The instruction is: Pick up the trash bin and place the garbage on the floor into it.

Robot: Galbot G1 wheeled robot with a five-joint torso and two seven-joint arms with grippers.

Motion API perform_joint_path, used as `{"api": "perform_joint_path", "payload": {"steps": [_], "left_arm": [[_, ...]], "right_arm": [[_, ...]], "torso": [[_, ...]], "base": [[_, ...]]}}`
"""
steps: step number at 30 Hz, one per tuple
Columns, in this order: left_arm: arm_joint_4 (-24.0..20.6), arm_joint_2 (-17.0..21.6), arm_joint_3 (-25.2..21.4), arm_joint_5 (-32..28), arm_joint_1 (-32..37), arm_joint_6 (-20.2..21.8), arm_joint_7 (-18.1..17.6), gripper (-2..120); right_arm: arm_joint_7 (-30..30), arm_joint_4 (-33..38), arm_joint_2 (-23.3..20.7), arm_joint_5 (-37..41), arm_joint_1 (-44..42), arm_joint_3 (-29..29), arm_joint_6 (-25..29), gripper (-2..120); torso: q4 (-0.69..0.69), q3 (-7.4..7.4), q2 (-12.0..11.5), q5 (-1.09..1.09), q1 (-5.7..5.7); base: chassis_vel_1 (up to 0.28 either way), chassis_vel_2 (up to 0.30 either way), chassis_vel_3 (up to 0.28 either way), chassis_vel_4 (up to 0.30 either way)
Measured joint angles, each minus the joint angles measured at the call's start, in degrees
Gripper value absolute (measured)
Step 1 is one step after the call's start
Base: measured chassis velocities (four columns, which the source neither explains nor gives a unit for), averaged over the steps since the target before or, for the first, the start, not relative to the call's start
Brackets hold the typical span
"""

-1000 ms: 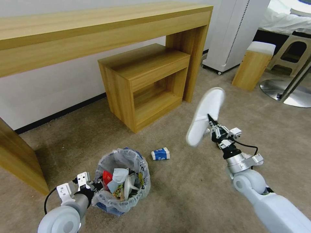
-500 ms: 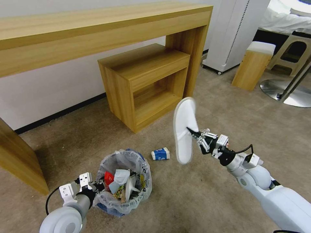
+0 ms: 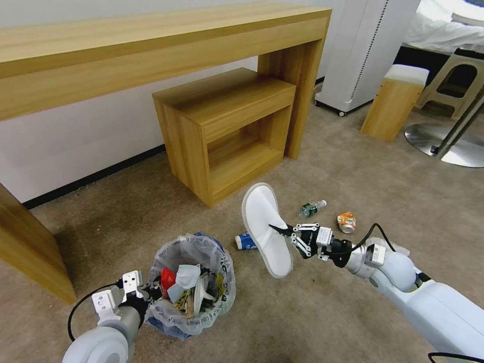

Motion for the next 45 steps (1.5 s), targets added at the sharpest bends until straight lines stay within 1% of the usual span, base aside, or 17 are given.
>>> {"api": "perform_joint_path", "payload": {"steps": [10, 17, 20, 21, 24, 25, 27, 29, 32, 33, 35, 36, 38, 45], "left_arm": [[0.9, -0.2, 0.9, 0.2, -0.8, 0.0, 0.1, 0], [1.6, 0.4, 1.8, 0.4, -1.3, 0.1, 0.4, 0], [2.0, 0.9, 2.2, 0.4, -1.8, 0.1, 0.4, 0], [2.0, 0.9, 2.2, 0.4, -1.8, 0.1, 0.4, 0], [2.4, 1.4, 2.5, 0.2, -2.1, 0.1, 0.5, 0], [2.4, 1.4, 2.5, 0.2, -2.1, 0.1, 0.5, 0], [2.5, 1.9, 2.5, 0.0, -2.4, 0.1, 0.5, 0], [2.5, 2.0, 2.5, -0.1, -2.4, 0.1, 0.5, 0], [2.7, 2.7, 2.6, -0.4, -2.7, 0.1, 0.7, 0], [2.7, 2.7, 2.6, -0.4, -2.7, 0.1, 0.7, 0], [3.0, 3.1, 2.7, -0.5, -2.9, 0.1, 0.9, 0], [3.0, 3.1, 2.7, -0.5, -2.9, 0.1, 0.9, 0], [3.1, 3.4, 2.8, -0.8, -3.2, 0.1, 0.9, 0], [3.3, 3.5, 3.1, -1.0, -3.4, 0.1, 0.9, 0]], "right_arm": [[1.4, 2.3, -0.3, -0.1, 2.4, -3.1, -0.9, 0], [1.9, 3.2, -0.5, 1.2, 5.6, -6.5, -1.2, 0], [2.1, 2.5, 0.6, 1.8, 8.8, -9.4, -1.1, 0], [2.1, 2.5, 0.6, 1.8, 8.8, -9.4, -1.1, 0], [2.4, 1.1, 2.7, 2.4, 13.3, -12.9, -0.6, 0], [2.4, 1.1, 2.7, 2.4, 13.3, -12.9, -0.6, 0], [2.7, 0.6, 3.8, 2.8, 15.7, -15.3, -0.6, 0], [2.7, 0.5, 4.1, 3.0, 16.6, -16.0, -0.6, 0], [3.1, 0.0, 5.3, 3.8, 20.2, -19.2, -0.7, 0], [3.1, 0.0, 5.3, 3.8, 20.2, -19.2, -0.7, 0], [3.4, -0.2, 6.2, 5.0, 22.9, -22.1, -0.8, 0], [3.4, -0.2, 6.2, 5.0, 22.9, -22.1, -0.8, 0], [3.6, -0.7, 7.4, 5.9, 25.4, -24.6, -0.8, 0], [4.2, -1.7, 9.9, 6.4, 28.4, -28.5, -0.8, 0]], "torso": [[0.0, 0.0, 0.0, 0.0, 0.0], [0.0, 0.0, 0.0, 0.0, 0.0], [0.0, 0.0, 0.0, -0.01, 0.0], [0.0, 0.0, 0.0, -0.01, 0.0], [0.0, 0.0, 0.0, -0.01, 0.0], [0.0, 0.0, 0.0, -0.01, 0.0], [0.0, 0.0, 0.0, 0.0, 0.0], [0.01, 0.01, 0.0, 0.0, 0.0], [0.0, 0.01, 0.0, 0.0, 0.0], [0.0, 0.01, 0.0, 0.0, 0.0], [0.0, 0.01, 0.0, -0.01, 0.0], [0.0, 0.01, 0.0, -0.01, 0.0], [0.0, 0.01, 0.0, -0.01, 0.0], [0.0, 0.01, 0.0, 0.0, 0.0]], "base": [[0.0, 0.0, 0.0, 0.0], [0.0, 0.0, 0.0, 0.0], [0.0, 0.0, 0.0, 0.0], [0.0, 0.0, 0.0, 0.0], [0.0, 0.0, 0.0, 0.0], [0.0, 0.0, 0.0, 0.0], [0.0, 0.0, 0.0, 0.0], [0.0, 0.0, 0.0, 0.0], [0.0, 0.0, 0.0, 0.0], [0.0, 0.0, 0.0, 0.0], [0.0, 0.0, 0.0, 0.0], [0.0, 0.0, 0.0, 0.0], [0.0, 0.0, 0.0, 0.0], [0.0, 0.0, 0.0, 0.0]]}}
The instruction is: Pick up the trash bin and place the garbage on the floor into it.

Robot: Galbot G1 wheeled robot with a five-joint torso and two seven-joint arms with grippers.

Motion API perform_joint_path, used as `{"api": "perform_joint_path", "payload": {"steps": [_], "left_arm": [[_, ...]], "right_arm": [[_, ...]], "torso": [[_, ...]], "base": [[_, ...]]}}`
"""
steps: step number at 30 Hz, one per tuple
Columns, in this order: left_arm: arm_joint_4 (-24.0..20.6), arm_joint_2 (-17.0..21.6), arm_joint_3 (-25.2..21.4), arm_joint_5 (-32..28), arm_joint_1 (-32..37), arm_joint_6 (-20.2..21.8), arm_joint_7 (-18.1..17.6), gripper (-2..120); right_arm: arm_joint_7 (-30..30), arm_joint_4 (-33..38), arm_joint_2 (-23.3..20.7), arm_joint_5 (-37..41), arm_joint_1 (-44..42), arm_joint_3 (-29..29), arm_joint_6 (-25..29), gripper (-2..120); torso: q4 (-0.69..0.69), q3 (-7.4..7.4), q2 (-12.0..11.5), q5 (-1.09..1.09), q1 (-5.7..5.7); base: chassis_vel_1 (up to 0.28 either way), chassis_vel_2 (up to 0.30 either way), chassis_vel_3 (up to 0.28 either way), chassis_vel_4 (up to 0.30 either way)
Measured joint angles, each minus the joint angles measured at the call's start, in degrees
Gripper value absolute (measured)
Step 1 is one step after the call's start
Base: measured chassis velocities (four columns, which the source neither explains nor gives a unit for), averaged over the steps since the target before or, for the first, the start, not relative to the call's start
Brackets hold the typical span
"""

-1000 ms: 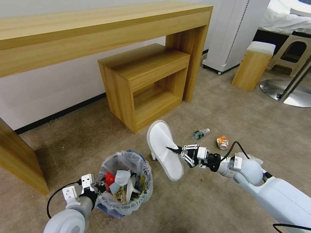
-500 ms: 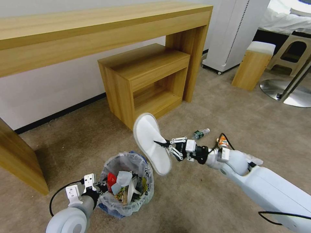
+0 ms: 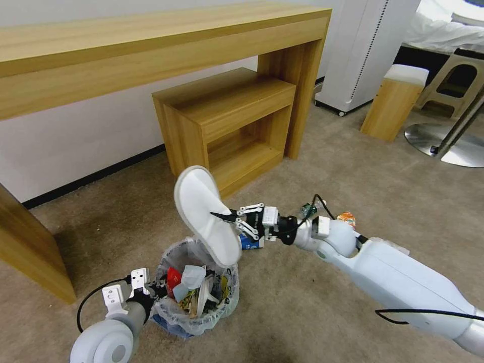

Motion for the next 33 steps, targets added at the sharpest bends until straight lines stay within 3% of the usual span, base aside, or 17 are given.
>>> {"api": "perform_joint_path", "payload": {"steps": [16, 33], "left_arm": [[-1.0, 0.1, -0.5, -0.7, 0.3, -0.1, -0.2, 0], [-3.0, 0.1, -1.5, -1.4, 1.0, -0.1, -0.5, 0]], "right_arm": [[0.9, -1.7, 3.8, -1.1, 2.6, -6.7, 1.0, 0], [0.6, -4.9, 5.7, -3.6, 2.0, -8.8, 3.1, 0]], "torso": [[0.0, 0.0, 0.0, 0.0, 0.0], [-0.01, -0.01, 0.0, 0.0, 0.0]], "base": [[0.0, 0.0, 0.0, 0.0], [0.0, 0.0, 0.0, 0.0]]}}
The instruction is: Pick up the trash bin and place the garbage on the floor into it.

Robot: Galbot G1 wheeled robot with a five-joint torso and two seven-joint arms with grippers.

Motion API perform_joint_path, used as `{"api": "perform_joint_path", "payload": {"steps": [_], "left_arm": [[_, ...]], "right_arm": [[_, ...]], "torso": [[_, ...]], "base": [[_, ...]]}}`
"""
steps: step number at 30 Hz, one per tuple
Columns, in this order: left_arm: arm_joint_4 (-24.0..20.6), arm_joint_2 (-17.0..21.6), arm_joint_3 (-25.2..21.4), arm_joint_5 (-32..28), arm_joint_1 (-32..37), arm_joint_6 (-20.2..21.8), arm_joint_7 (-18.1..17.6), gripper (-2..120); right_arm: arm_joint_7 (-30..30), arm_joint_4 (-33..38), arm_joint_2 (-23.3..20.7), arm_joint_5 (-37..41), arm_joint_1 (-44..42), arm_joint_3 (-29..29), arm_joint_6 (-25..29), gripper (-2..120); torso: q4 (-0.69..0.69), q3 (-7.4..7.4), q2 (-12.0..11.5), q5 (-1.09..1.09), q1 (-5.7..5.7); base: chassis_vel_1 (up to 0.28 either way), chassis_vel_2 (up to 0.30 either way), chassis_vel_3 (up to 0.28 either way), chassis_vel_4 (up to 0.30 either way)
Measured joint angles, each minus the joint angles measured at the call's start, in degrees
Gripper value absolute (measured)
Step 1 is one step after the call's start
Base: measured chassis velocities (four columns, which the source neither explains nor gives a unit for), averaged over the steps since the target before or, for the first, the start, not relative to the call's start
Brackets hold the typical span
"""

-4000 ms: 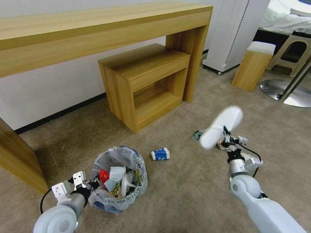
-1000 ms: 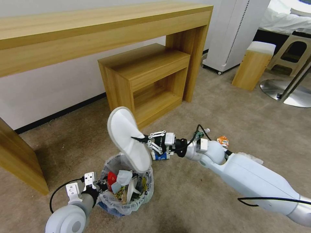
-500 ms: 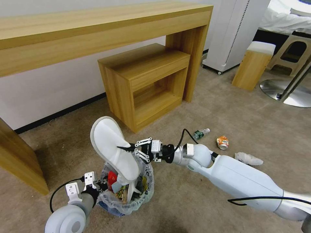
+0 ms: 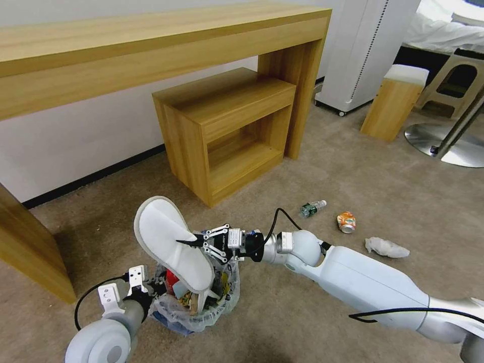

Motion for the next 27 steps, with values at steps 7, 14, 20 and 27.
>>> {"api": "perform_joint_path", "payload": {"steps": [7, 14, 20, 27], "left_arm": [[-0.3, 0.0, -0.2, -0.1, 0.2, 0.0, -0.1, 0], [-1.0, 0.0, -0.3, -0.5, 0.6, 0.0, -0.1, 0], [-1.7, 0.2, -0.5, -1.4, 0.6, 0.0, -0.6, 0], [-2.4, 0.3, -0.7, -1.7, 1.1, 0.0, -0.7, 0]], "right_arm": [[-0.5, -1.5, 0.5, -1.1, -0.5, -0.1, 1.1, 0], [-0.7, -2.7, 0.7, -1.8, -0.6, -0.2, 1.9, 0], [-0.8, -3.7, 0.9, -2.4, -1.2, -0.3, 2.6, 0], [-1.3, -5.1, 1.5, -3.3, -1.6, -0.3, 3.6, 0]], "torso": [[0.0, 0.0, 0.0, 0.0, 0.0], [0.0, 0.0, 0.0, 0.0, 0.0], [0.0, 0.0, 0.0, 0.0, 0.0], [0.0, 0.0, 0.0, 0.0, 0.0]], "base": [[0.0, 0.0, 0.0, 0.0], [0.0, 0.0, 0.0, 0.0], [0.0, 0.0, 0.0, 0.0], [0.0, 0.0, 0.0, 0.0]]}}
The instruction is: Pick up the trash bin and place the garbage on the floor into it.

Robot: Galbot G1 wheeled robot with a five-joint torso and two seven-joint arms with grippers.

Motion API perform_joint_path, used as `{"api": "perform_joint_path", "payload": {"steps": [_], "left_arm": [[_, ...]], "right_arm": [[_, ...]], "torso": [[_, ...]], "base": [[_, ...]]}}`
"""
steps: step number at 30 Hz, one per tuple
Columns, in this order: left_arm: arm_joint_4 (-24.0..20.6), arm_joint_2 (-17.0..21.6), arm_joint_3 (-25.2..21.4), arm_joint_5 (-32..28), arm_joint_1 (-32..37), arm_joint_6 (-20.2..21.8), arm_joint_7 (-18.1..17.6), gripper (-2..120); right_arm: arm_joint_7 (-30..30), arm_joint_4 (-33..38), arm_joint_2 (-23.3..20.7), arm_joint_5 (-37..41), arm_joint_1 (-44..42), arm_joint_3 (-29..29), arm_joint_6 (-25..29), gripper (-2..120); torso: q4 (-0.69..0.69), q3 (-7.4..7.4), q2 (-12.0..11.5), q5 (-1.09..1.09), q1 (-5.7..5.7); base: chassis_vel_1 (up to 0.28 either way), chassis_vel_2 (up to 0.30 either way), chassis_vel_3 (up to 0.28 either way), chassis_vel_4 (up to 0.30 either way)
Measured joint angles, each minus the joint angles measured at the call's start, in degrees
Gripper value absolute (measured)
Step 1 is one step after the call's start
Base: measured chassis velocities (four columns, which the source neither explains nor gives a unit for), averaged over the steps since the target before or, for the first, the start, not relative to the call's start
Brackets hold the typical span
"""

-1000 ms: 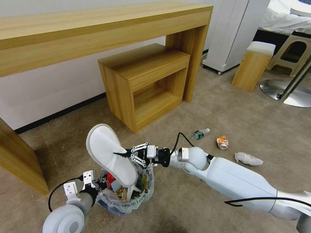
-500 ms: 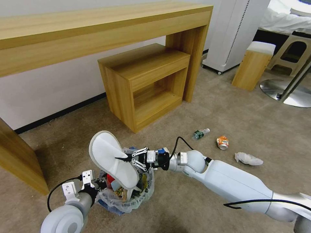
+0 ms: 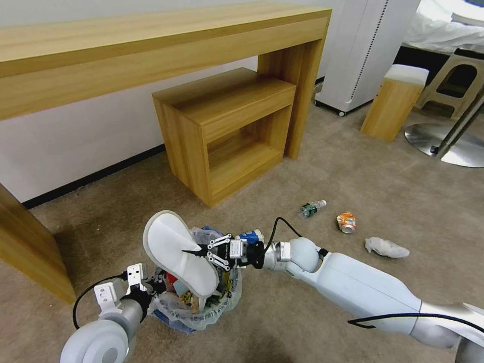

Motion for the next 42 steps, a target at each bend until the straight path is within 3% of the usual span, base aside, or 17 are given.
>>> {"api": "perform_joint_path", "payload": {"steps": [34, 37, 42], "left_arm": [[-2.8, 0.4, -1.8, -2.6, 0.9, 0.2, -0.8, 0], [-3.2, 0.3, -1.8, -2.7, 1.0, 0.2, -0.9, 0], [-3.4, 0.2, -1.8, -2.8, 1.0, 0.3, -0.9, 0]], "right_arm": [[-0.2, -4.4, 1.0, -3.3, -1.5, 0.3, 3.7, 0], [0.2, -4.8, 1.5, -3.6, -1.6, 0.2, 3.9, 16], [1.1, -5.3, 2.0, -4.0, -1.6, 0.0, 4.2, 32]], "torso": [[0.0, 0.0, 0.0, 0.0, 0.0], [0.0, 0.0, 0.0, 0.0, 0.0], [0.0, 0.0, 0.0, 0.0, 0.0]], "base": [[0.0, 0.0, 0.0, 0.0], [0.0, 0.0, 0.0, 0.0], [0.0, 0.0, 0.0, 0.0]]}}
